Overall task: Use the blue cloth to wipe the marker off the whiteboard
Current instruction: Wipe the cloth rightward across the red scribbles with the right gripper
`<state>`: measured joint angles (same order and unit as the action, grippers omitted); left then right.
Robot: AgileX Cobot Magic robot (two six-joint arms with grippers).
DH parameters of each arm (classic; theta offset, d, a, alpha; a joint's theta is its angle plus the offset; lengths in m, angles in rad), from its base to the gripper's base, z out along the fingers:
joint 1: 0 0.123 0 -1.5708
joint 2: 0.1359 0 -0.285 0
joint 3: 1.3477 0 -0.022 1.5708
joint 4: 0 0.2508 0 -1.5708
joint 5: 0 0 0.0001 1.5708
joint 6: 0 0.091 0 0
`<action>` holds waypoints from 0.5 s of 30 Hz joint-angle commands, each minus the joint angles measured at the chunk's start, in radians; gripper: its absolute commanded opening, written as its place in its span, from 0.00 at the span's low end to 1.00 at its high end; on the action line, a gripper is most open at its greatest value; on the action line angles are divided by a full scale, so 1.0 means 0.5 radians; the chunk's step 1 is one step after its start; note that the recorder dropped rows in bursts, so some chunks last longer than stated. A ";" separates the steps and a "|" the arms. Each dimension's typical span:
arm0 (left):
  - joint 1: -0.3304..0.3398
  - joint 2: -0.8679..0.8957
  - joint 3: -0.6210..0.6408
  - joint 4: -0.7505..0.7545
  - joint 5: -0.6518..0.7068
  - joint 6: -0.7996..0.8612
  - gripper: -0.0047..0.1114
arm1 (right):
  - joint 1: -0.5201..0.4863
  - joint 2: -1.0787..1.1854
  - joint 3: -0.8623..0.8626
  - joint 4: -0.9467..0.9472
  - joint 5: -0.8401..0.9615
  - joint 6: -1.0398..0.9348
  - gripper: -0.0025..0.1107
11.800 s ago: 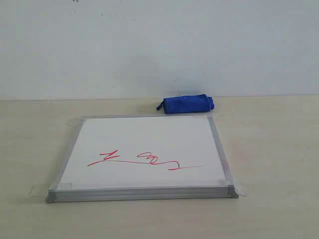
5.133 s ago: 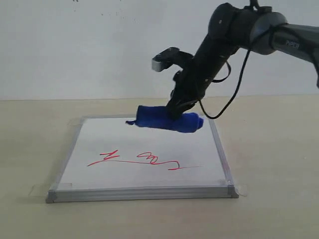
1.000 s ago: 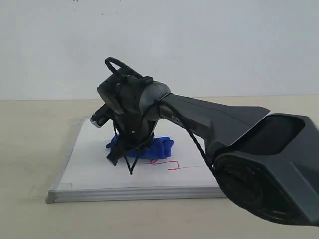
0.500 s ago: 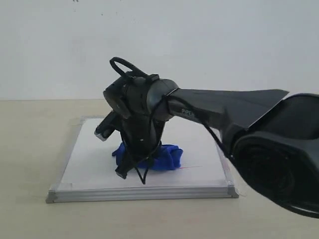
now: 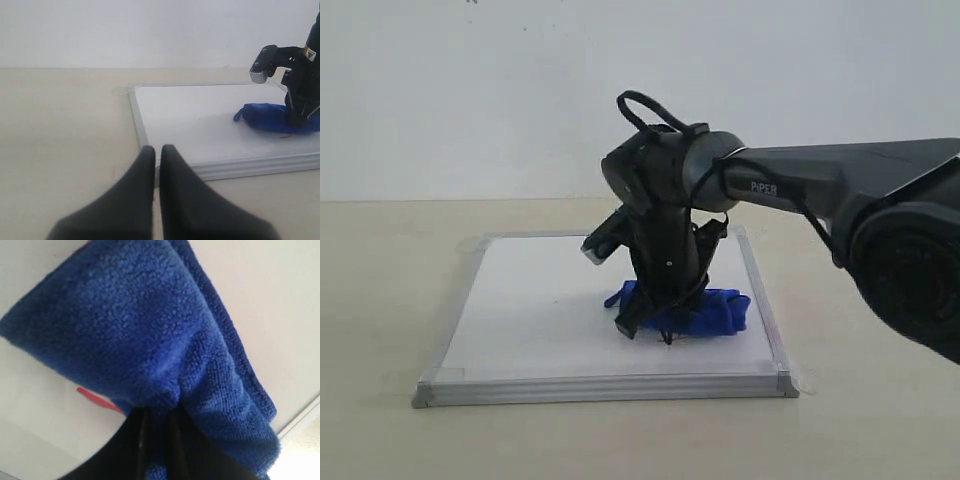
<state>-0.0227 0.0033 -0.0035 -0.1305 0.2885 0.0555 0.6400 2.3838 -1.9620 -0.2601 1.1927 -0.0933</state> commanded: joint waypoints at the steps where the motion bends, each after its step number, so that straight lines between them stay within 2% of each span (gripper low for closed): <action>1: 0.003 -0.007 0.007 -0.001 -0.006 0.011 0.07 | -0.004 0.004 0.021 0.208 0.057 -0.082 0.02; 5: 0.003 -0.007 0.007 -0.001 -0.006 0.011 0.07 | 0.070 0.004 0.021 0.476 0.057 -0.448 0.02; 8: 0.003 -0.007 0.007 -0.001 -0.006 0.011 0.07 | 0.148 0.004 0.021 0.588 0.057 -0.514 0.02; 12: 0.003 -0.007 0.007 -0.001 -0.006 0.011 0.07 | 0.196 0.004 0.021 0.520 0.057 -0.505 0.02; 15: 0.003 -0.007 0.007 -0.001 -0.006 0.011 0.07 | 0.160 0.004 0.021 0.247 0.057 -0.334 0.02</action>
<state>-0.0227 0.0033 -0.0035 -0.1305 0.2885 0.0555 0.7279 2.3754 -1.9620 -0.0972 1.2112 -0.3154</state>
